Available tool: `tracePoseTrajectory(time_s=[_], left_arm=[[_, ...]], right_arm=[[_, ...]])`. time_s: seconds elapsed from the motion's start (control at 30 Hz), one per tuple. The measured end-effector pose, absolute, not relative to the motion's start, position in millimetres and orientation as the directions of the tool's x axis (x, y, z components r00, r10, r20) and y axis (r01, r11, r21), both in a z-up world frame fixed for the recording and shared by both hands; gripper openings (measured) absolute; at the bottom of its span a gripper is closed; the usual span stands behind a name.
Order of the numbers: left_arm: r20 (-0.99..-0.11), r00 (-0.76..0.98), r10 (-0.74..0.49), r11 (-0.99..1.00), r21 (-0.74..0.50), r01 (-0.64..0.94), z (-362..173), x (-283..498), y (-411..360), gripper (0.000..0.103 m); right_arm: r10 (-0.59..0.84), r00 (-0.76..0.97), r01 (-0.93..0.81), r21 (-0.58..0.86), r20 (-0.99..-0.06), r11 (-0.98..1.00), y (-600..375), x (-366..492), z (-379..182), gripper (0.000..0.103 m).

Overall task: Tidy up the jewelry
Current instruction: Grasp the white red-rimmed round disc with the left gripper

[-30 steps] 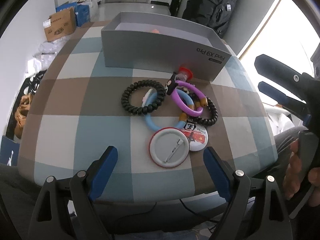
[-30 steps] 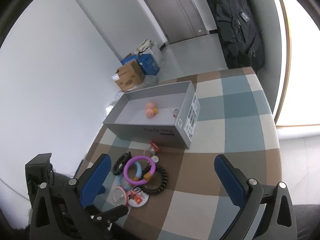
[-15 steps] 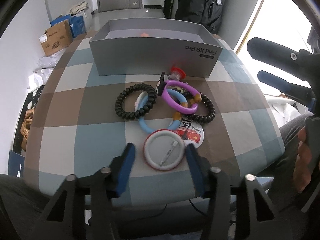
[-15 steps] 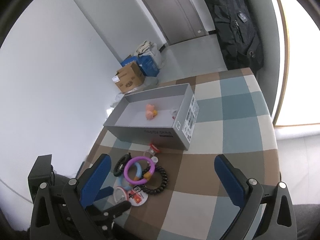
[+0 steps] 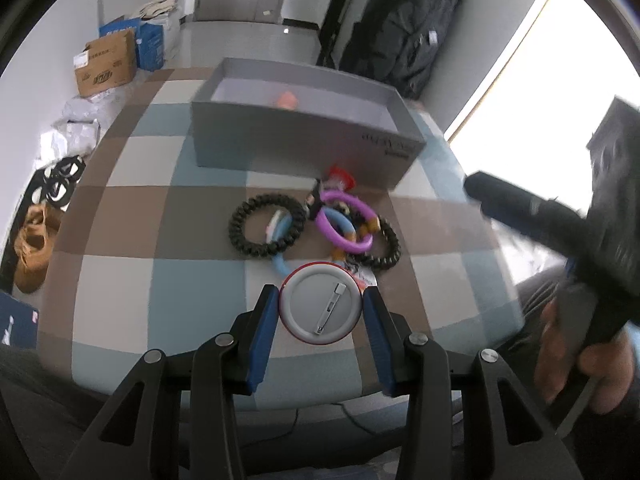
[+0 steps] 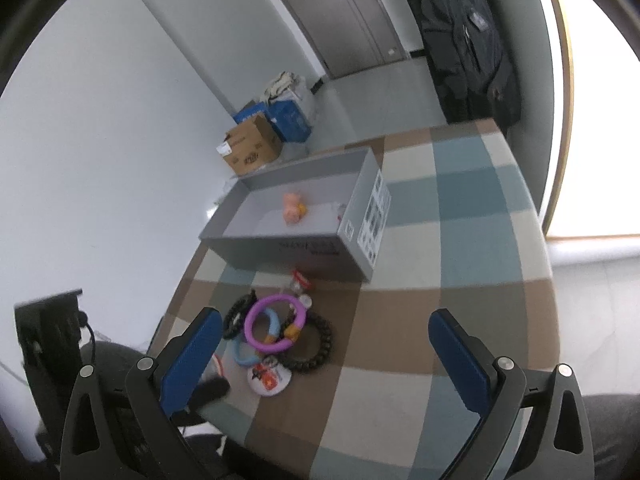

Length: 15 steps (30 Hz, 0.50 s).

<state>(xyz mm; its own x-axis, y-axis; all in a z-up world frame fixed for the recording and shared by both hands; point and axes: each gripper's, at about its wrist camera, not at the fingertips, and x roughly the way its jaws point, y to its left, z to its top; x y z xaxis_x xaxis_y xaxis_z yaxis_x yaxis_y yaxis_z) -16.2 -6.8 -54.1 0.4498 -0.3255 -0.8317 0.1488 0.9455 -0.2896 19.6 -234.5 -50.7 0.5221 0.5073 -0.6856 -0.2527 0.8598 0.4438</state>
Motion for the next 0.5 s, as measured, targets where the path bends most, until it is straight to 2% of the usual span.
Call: tracePoseTrajectory(time_s=[0.27,0.37,0.43,0.5], left_arm=[[-0.782,0.554,-0.284,0.953,-0.296,0.07,-35.5,-15.6,13.6,0.037],[-0.765,0.577,-0.287,0.946,-0.321,0.044,-32.5,-11.7,23.2,0.037],[-0.76,0.582,-0.291,0.941,-0.339,0.028,-32.8,-8.2,29.2,0.037],[-0.759,0.58,-0.296,0.936,-0.353,0.016,-33.8,-3.2,37.1,0.037]], right_arm=[[0.501,0.453,-0.254,0.432,-0.737,0.865,-219.0,-0.9,-61.7,0.099],[0.468,0.443,-0.261,0.389,-0.765,0.883,-207.5,-9.8,-64.8,0.089],[0.46,0.421,-0.275,0.374,-0.781,0.886,-199.2,-13.8,-68.9,0.087],[0.473,0.391,-0.294,0.38,-0.789,0.877,-190.3,-16.7,-73.4,0.081]])
